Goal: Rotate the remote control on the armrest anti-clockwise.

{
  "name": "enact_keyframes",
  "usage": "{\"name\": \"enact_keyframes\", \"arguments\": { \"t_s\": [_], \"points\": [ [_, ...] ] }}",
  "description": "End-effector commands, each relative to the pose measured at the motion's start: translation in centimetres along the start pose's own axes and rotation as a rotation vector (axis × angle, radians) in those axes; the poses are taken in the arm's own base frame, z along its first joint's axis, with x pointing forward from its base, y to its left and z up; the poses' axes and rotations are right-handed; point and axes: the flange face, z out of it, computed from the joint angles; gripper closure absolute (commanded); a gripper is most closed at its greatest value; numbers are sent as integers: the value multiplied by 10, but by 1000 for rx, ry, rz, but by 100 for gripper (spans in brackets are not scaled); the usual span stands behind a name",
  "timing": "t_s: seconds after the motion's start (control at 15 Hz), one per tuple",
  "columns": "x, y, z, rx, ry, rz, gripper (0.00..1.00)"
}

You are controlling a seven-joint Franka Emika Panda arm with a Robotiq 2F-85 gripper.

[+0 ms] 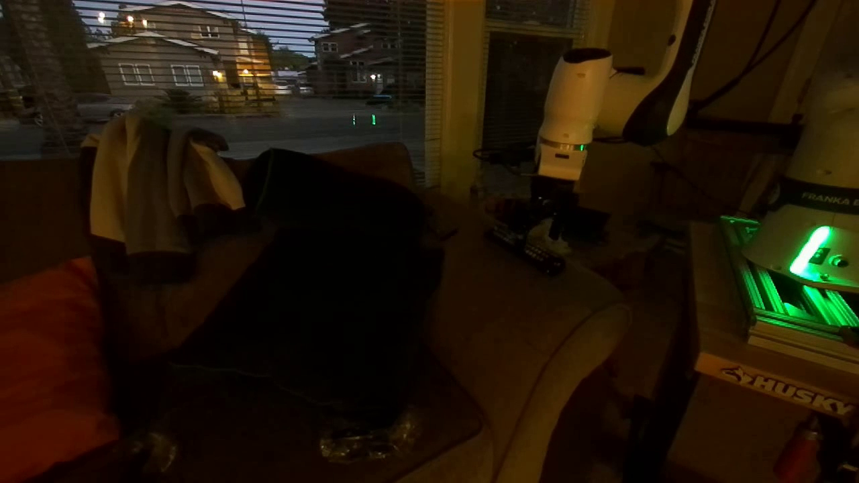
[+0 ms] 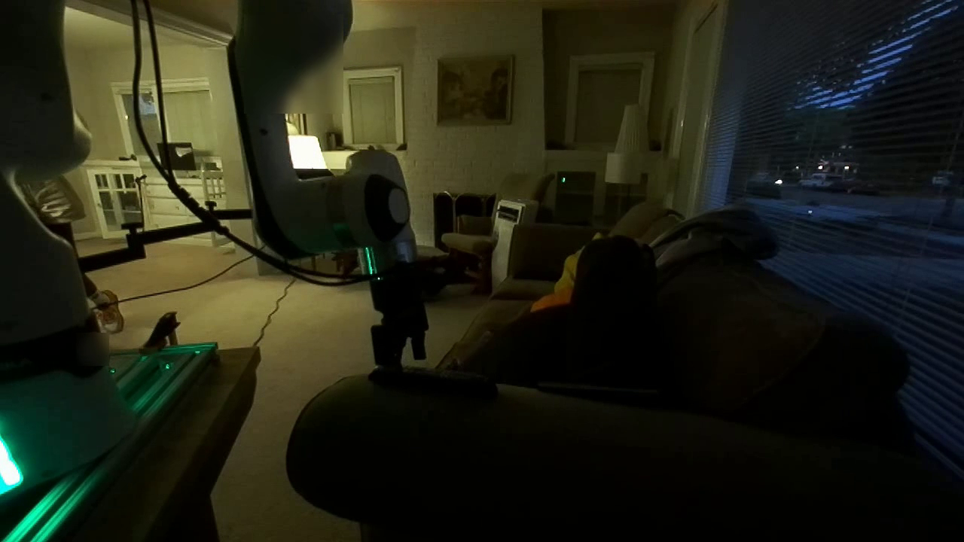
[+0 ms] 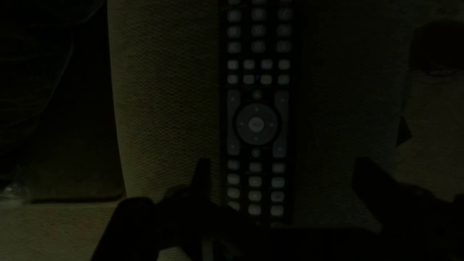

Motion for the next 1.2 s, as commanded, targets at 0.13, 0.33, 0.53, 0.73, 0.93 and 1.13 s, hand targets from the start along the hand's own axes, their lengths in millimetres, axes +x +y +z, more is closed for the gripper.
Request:
{"name": "enact_keyframes", "arguments": {
  "t_s": [0.13, 0.33, 0.53, 0.73, 0.93, 1.13],
  "points": [
    [8, -11, -39, 51, 9, 55, 0],
    [4, -9, -64, 78, 0, 59, 0],
    [-3, -1, -93, 100, -26, -14, 0],
    [-11, 3, -125, 149, -50, -112, 0],
    [-16, 5, -121, 156, -44, -124, 0],
    [-17, 7, -140, 165, -65, -163, 0]
  ]
}}
